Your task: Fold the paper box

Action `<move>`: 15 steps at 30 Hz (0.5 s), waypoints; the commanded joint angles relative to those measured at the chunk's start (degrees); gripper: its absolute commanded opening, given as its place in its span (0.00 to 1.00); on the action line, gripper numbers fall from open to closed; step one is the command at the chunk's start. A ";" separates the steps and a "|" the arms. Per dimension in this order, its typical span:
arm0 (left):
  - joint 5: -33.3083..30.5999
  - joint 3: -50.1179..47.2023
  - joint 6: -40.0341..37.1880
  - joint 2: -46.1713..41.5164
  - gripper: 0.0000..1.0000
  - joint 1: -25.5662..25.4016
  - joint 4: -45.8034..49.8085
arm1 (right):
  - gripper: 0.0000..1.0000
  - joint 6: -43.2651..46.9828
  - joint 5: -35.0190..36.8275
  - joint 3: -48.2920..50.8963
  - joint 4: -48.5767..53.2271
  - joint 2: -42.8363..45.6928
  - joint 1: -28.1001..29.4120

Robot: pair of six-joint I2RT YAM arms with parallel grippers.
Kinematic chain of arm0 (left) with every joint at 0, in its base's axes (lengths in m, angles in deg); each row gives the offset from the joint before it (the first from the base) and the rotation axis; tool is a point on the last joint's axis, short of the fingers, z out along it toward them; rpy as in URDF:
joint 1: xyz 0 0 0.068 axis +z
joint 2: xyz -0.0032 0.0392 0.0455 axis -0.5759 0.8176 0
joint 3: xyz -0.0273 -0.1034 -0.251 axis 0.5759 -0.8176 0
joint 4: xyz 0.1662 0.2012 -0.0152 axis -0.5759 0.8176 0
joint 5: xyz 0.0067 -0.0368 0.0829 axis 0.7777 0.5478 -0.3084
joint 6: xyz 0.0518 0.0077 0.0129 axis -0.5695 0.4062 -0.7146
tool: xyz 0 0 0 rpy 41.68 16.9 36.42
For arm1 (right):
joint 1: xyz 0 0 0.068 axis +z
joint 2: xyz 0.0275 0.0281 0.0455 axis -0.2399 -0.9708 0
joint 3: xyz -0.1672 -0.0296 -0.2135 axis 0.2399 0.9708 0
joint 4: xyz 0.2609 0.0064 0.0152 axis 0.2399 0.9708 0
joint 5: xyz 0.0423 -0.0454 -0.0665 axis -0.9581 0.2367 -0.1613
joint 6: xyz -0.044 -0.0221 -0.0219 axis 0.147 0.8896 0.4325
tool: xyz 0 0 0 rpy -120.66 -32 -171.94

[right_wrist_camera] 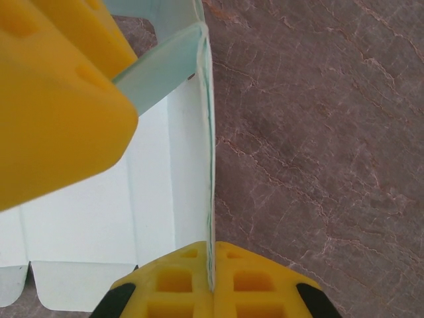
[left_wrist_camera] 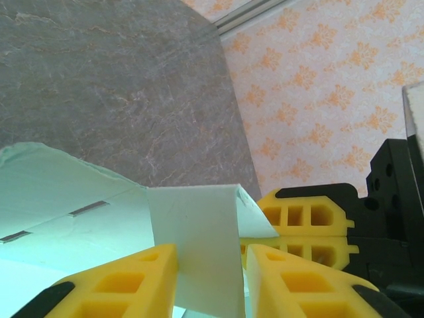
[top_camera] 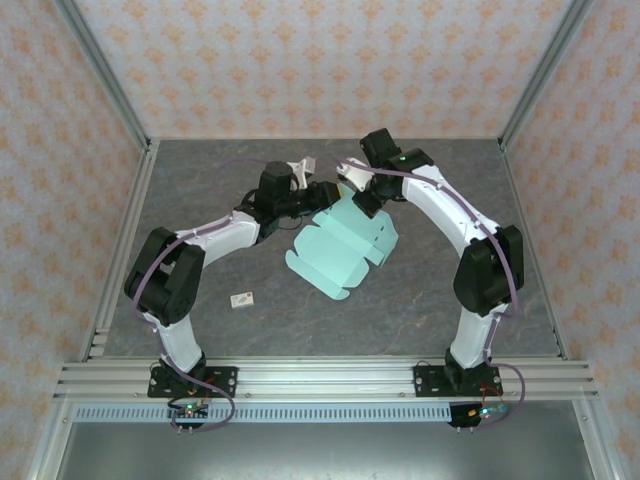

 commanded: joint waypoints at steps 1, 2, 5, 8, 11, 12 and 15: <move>0.57 0.49 -1.60 -2.49 0.34 -0.81 0.42 | 0.00 -0.67 1.04 -1.79 -0.86 -0.10 -0.43; 0.62 0.57 -1.68 -2.58 0.35 -0.76 0.51 | 0.00 -0.64 1.04 -1.80 -0.88 -0.05 -0.41; 0.80 0.52 -1.93 -2.70 0.37 -0.81 0.75 | 0.00 -0.62 1.04 -1.74 -0.84 0.07 -0.37; 0.97 0.32 -2.01 -2.77 0.38 -0.70 0.16 | 0.00 -0.34 1.29 -1.54 -0.79 0.22 -0.36; -0.12 -0.33 -3.25 -3.73 0.39 -0.12 2.03 | 0.00 0.27 2.16 -1.26 -0.48 0.69 -0.47; -0.55 -0.72 -3.85 -4.28 0.39 0.29 2.89 | 0.00 0.60 2.27 -1.19 -0.47 0.84 -0.54; -1.09 -2.07 -6.11 -6.60 0.44 1.50 5.32 | 0.00 2.04 4.05 -0.74 -0.61 1.69 -0.55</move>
